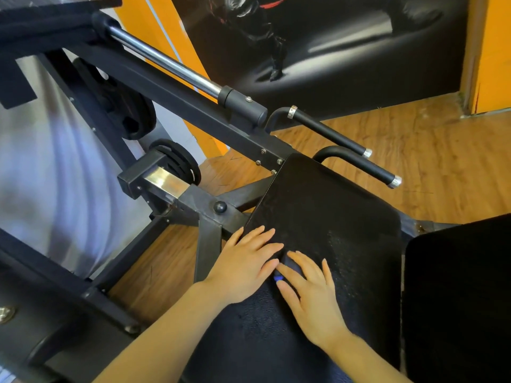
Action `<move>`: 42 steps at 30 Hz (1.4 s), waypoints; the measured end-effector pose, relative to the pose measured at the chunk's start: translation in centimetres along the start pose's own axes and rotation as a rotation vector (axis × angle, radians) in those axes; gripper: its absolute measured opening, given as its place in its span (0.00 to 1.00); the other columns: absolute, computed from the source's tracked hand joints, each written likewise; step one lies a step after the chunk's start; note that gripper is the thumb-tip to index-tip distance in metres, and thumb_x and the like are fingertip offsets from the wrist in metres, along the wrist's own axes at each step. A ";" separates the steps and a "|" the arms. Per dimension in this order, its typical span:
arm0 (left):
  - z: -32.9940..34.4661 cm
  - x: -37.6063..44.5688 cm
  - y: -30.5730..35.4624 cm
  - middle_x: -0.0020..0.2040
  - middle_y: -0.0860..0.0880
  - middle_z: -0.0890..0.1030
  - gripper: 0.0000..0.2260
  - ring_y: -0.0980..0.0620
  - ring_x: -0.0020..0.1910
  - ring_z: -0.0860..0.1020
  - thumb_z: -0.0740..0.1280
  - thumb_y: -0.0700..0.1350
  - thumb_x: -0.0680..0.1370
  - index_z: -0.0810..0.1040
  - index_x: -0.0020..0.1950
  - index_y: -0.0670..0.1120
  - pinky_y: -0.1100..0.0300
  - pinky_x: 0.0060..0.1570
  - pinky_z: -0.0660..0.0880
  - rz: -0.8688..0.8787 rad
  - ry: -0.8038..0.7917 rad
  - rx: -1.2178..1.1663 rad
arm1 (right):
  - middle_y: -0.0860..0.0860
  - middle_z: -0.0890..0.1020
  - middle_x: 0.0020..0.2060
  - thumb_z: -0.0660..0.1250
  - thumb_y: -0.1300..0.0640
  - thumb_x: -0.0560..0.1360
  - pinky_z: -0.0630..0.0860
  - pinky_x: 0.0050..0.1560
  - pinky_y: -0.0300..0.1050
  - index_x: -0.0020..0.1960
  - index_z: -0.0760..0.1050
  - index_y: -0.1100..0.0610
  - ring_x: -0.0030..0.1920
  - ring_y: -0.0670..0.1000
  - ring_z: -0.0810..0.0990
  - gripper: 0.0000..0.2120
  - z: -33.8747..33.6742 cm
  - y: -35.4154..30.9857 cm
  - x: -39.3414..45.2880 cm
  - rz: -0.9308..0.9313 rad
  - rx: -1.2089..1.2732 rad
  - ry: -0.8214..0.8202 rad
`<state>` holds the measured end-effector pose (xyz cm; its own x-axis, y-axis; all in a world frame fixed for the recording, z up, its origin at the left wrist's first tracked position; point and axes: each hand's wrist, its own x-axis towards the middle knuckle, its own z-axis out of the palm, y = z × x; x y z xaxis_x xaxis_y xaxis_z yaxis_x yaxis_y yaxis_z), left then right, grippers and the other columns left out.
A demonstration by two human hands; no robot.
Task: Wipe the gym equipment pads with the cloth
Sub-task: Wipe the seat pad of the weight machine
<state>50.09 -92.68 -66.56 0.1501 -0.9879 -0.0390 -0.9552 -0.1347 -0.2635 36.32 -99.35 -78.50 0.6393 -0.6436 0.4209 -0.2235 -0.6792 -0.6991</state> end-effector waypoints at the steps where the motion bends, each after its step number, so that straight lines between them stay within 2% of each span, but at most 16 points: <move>1: 0.3 -0.1 -0.1 0.77 0.52 0.63 0.25 0.52 0.77 0.56 0.46 0.59 0.80 0.68 0.73 0.54 0.47 0.75 0.52 0.017 0.005 0.051 | 0.46 0.69 0.71 0.51 0.41 0.80 0.52 0.73 0.61 0.69 0.70 0.42 0.73 0.49 0.62 0.20 -0.1 -0.3 0.3 0.026 -0.011 0.017; 5: 0.8 -0.2 -0.1 0.72 0.48 0.71 0.22 0.48 0.73 0.67 0.52 0.57 0.79 0.74 0.68 0.54 0.48 0.70 0.60 0.033 0.017 0.235 | 0.44 0.58 0.75 0.61 0.52 0.80 0.49 0.75 0.50 0.75 0.60 0.44 0.76 0.46 0.53 0.25 -0.5 1.2 0.6 0.247 0.030 0.050; 7: 1.0 -0.2 0.0 0.72 0.48 0.72 0.22 0.47 0.72 0.68 0.52 0.57 0.78 0.76 0.67 0.54 0.48 0.70 0.60 0.043 0.031 0.258 | 0.47 0.68 0.72 0.65 0.52 0.78 0.58 0.73 0.52 0.72 0.67 0.47 0.73 0.48 0.63 0.23 -1.1 3.4 -1.0 0.296 0.035 0.104; 9: 1.3 -0.2 -0.1 0.71 0.47 0.72 0.22 0.47 0.72 0.69 0.52 0.57 0.78 0.76 0.67 0.54 0.47 0.69 0.61 0.055 0.052 0.264 | 0.46 0.75 0.66 0.64 0.46 0.77 0.63 0.71 0.55 0.67 0.74 0.47 0.69 0.48 0.71 0.19 -1.6 4.9 -3.0 0.209 -0.011 0.115; 10: 1.3 -0.2 -0.2 0.71 0.47 0.72 0.22 0.47 0.71 0.69 0.52 0.57 0.78 0.77 0.66 0.53 0.47 0.69 0.61 0.056 0.058 0.263 | 0.43 0.73 0.67 0.60 0.42 0.76 0.61 0.72 0.53 0.67 0.73 0.45 0.70 0.45 0.69 0.21 -1.9 5.3 -3.5 0.149 -0.013 0.069; 12: 1.5 -0.2 -0.2 0.71 0.47 0.72 0.22 0.46 0.71 0.69 0.52 0.57 0.78 0.77 0.66 0.54 0.46 0.69 0.62 0.062 0.072 0.260 | 0.38 0.59 0.73 0.52 0.38 0.77 0.50 0.75 0.46 0.72 0.61 0.39 0.75 0.39 0.55 0.24 -1.7 5.5 -3.9 0.068 0.005 -0.012; 13: 1.6 -0.2 -0.2 0.71 0.47 0.72 0.22 0.46 0.71 0.69 0.52 0.57 0.78 0.77 0.66 0.54 0.46 0.69 0.62 0.068 0.080 0.260 | 0.36 0.53 0.74 0.51 0.39 0.78 0.45 0.75 0.42 0.73 0.55 0.38 0.75 0.37 0.49 0.24 -1.5 5.5 -3.4 0.076 0.014 -0.022; 15: 1.8 -0.1 -0.2 0.71 0.47 0.73 0.22 0.46 0.71 0.69 0.52 0.57 0.78 0.77 0.66 0.54 0.45 0.69 0.63 0.079 0.100 0.258 | 0.36 0.51 0.73 0.56 0.44 0.80 0.44 0.74 0.39 0.74 0.54 0.41 0.75 0.38 0.48 0.24 -1.0 5.9 -1.9 0.115 0.041 0.017; 18: 1.9 0.2 -0.3 0.71 0.47 0.73 0.22 0.46 0.71 0.70 0.52 0.57 0.78 0.77 0.66 0.55 0.44 0.68 0.63 0.083 0.116 0.257 | 0.39 0.54 0.72 0.59 0.54 0.81 0.45 0.73 0.38 0.75 0.59 0.51 0.75 0.43 0.52 0.24 -0.7 6.9 2.0 0.202 0.068 0.076; 22: 1.8 0.2 -0.3 0.71 0.47 0.72 0.22 0.46 0.71 0.69 0.51 0.57 0.78 0.77 0.66 0.55 0.45 0.69 0.63 0.085 0.108 0.268 | 0.47 0.59 0.75 0.56 0.55 0.82 0.48 0.73 0.37 0.76 0.59 0.53 0.76 0.45 0.54 0.23 -1.1 7.1 5.2 0.301 0.082 0.102; 27: 1.8 0.0 -0.3 0.71 0.46 0.72 0.23 0.45 0.71 0.69 0.51 0.57 0.78 0.77 0.66 0.54 0.44 0.69 0.63 0.078 0.099 0.268 | 0.44 0.64 0.70 0.67 0.62 0.77 0.49 0.69 0.27 0.71 0.68 0.57 0.71 0.46 0.64 0.24 -0.8 5.8 -2.9 0.100 0.024 0.059; 29: 1.9 0.1 -0.3 0.71 0.46 0.72 0.23 0.45 0.71 0.69 0.51 0.57 0.78 0.78 0.66 0.54 0.44 0.69 0.63 0.083 0.110 0.266 | 0.46 0.66 0.70 0.66 0.61 0.77 0.49 0.70 0.29 0.71 0.68 0.58 0.70 0.44 0.64 0.23 -0.5 6.1 -3.6 0.064 0.022 0.046; 32: 2.0 0.2 -0.3 0.71 0.46 0.72 0.22 0.45 0.72 0.69 0.51 0.57 0.78 0.77 0.66 0.54 0.44 0.69 0.63 0.086 0.120 0.259 | 0.51 0.67 0.72 0.60 0.58 0.79 0.52 0.73 0.35 0.72 0.66 0.59 0.73 0.50 0.64 0.22 -0.3 7.3 1.7 0.066 0.024 0.069; 36: 1.9 0.3 -0.3 0.71 0.47 0.72 0.22 0.46 0.72 0.68 0.51 0.57 0.78 0.77 0.66 0.54 0.46 0.69 0.63 0.090 0.115 0.259 | 0.50 0.59 0.76 0.56 0.57 0.83 0.54 0.72 0.40 0.76 0.59 0.55 0.76 0.49 0.57 0.23 -0.9 8.1 8.1 0.252 0.009 0.093; 39: 1.9 0.1 -0.3 0.71 0.46 0.72 0.22 0.46 0.72 0.69 0.52 0.56 0.77 0.77 0.66 0.54 0.45 0.69 0.64 0.076 0.114 0.261 | 0.55 0.68 0.72 0.62 0.61 0.80 0.52 0.71 0.36 0.72 0.67 0.60 0.71 0.52 0.67 0.21 -1.1 5.4 3.8 0.128 -0.069 0.092; 42: 1.8 0.1 -0.4 0.71 0.46 0.72 0.23 0.45 0.71 0.69 0.52 0.56 0.77 0.77 0.66 0.53 0.44 0.68 0.65 0.084 0.109 0.259 | 0.56 0.76 0.65 0.75 0.62 0.68 0.50 0.72 0.37 0.65 0.75 0.61 0.64 0.52 0.75 0.26 -0.2 2.8 -3.9 -0.095 -0.104 -0.023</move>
<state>50.91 -92.63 -68.18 0.0312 -0.9991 0.0292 -0.8642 -0.0416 -0.5015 33.05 -98.77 -82.01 0.6774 -0.5670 0.4686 -0.2353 -0.7706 -0.5923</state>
